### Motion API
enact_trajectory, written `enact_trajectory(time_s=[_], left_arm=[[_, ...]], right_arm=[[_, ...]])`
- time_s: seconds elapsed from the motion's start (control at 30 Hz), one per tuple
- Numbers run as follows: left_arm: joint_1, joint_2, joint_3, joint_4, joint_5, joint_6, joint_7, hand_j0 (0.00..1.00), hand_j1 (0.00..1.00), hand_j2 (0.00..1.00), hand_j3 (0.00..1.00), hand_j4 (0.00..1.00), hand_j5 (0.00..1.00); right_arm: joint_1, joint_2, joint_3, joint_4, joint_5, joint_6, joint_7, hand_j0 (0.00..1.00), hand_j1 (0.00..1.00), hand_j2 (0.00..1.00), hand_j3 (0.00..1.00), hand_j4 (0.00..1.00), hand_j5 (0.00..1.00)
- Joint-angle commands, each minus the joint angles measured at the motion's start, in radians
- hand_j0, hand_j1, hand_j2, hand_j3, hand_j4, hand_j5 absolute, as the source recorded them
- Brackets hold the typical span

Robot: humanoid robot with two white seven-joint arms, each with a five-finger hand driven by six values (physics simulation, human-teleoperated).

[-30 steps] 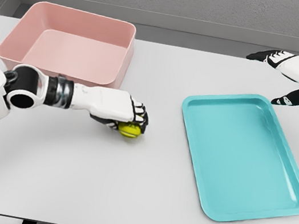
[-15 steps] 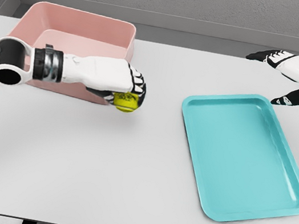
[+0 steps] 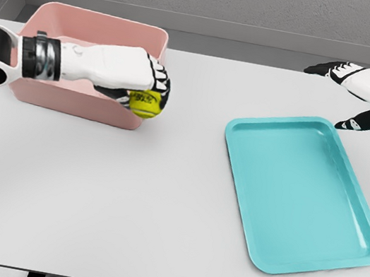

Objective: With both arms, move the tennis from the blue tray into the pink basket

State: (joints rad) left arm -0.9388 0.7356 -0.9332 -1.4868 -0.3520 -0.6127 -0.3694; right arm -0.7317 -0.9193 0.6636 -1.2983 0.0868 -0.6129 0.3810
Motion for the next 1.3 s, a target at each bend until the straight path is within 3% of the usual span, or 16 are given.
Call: enact_trajectory(time_s=[0.0, 0.2, 0.7, 1.0, 1.03, 1.1, 1.17, 1.27], left_arm=[[0.0, 0.011, 0.002, 0.002, 0.013, 0.002, 0.0, 0.46, 0.46, 0.46, 0.46, 0.46, 0.46], [-0.012, 0.016, 0.016, 0.019, 0.013, 0.002, 0.0, 0.46, 0.46, 0.46, 0.46, 0.46, 0.46], [-0.04, 0.001, 0.025, 0.206, 0.001, 0.002, 0.0, 0.46, 0.46, 0.46, 0.46, 0.46, 0.46], [-0.052, -0.025, 0.073, 0.289, -0.002, 0.002, 0.003, 0.46, 0.46, 0.46, 0.46, 0.46, 0.46], [-0.054, -0.025, 0.074, 0.289, -0.002, 0.002, 0.003, 0.5, 0.5, 0.5, 0.5, 0.5, 0.5], [-0.054, -0.025, 0.076, 0.299, -0.004, 0.002, 0.046, 0.87, 0.87, 0.87, 0.87, 0.87, 0.87], [-0.054, -0.022, 0.074, 0.3, -0.004, 0.002, 0.052, 0.92, 0.92, 0.92, 0.92, 0.92, 0.92], [-0.052, -0.022, 0.076, 0.296, -0.004, 0.002, 0.053, 0.92, 0.92, 0.92, 0.92, 0.92, 0.92]], right_arm=[[0.0, -0.001, -0.001, -0.002, -0.007, 0.002, -0.001, 1.0, 1.0, 1.0, 1.0, 1.0, 1.0], [0.0, -0.001, -0.001, -0.003, -0.007, 0.002, -0.001, 1.0, 1.0, 1.0, 1.0, 1.0, 1.0], [0.0, -0.001, -0.001, -0.004, -0.007, 0.002, -0.001, 1.0, 1.0, 1.0, 1.0, 1.0, 1.0], [0.0, -0.001, -0.001, -0.004, -0.007, 0.002, -0.001, 1.0, 1.0, 1.0, 1.0, 1.0, 1.0], [0.0, -0.001, -0.001, -0.004, -0.007, 0.002, -0.001, 1.0, 1.0, 1.0, 1.0, 1.0, 1.0], [0.0, -0.001, -0.001, -0.004, -0.007, 0.002, -0.001, 1.0, 1.0, 1.0, 1.0, 1.0, 1.0], [0.0, -0.001, -0.001, -0.004, -0.007, 0.002, -0.001, 1.0, 1.0, 1.0, 1.0, 1.0, 1.0], [0.0, -0.001, -0.001, -0.004, -0.007, 0.002, -0.001, 1.0, 1.0, 1.0, 1.0, 1.0, 1.0]])
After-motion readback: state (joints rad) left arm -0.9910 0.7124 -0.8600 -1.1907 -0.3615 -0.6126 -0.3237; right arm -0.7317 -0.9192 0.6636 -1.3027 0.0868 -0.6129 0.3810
